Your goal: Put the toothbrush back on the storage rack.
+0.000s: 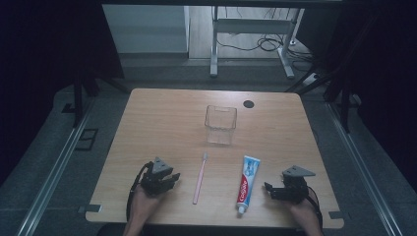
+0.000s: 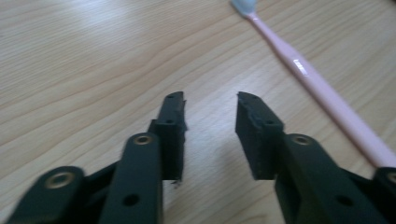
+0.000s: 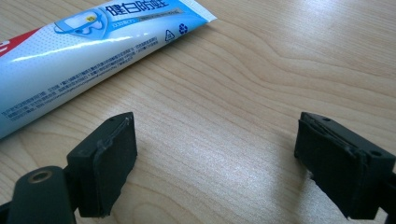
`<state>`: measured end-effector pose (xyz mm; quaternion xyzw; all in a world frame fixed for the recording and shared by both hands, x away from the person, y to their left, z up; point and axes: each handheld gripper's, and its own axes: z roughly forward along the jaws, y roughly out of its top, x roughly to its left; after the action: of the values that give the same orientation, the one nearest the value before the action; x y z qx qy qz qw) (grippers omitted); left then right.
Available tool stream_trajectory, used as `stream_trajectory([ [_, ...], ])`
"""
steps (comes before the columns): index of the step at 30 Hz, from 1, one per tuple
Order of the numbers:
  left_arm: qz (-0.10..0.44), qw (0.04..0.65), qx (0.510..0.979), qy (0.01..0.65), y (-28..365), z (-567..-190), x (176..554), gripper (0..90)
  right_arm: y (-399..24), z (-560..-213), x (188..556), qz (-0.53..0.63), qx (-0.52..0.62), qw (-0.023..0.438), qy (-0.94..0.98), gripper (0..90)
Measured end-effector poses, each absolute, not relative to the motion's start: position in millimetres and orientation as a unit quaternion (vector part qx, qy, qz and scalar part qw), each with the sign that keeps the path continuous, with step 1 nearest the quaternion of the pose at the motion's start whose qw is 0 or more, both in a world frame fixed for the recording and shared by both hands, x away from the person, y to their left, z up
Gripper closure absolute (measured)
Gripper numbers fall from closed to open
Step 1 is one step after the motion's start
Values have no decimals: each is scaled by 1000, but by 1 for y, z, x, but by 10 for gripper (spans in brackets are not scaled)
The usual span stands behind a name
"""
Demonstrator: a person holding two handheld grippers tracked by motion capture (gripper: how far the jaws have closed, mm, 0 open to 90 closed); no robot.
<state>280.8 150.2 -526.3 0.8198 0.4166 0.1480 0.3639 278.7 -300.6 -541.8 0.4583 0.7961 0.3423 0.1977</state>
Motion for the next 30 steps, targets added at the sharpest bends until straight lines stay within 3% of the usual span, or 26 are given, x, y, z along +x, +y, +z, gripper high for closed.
stream_trajectory([
  [11,114,364,841,382,130,-520,279,892,-301,-542,279,343,457,197,797,128],
  [30,85,366,864,336,92,-517,272,894,-301,-542,279,343,456,197,797,128],
])
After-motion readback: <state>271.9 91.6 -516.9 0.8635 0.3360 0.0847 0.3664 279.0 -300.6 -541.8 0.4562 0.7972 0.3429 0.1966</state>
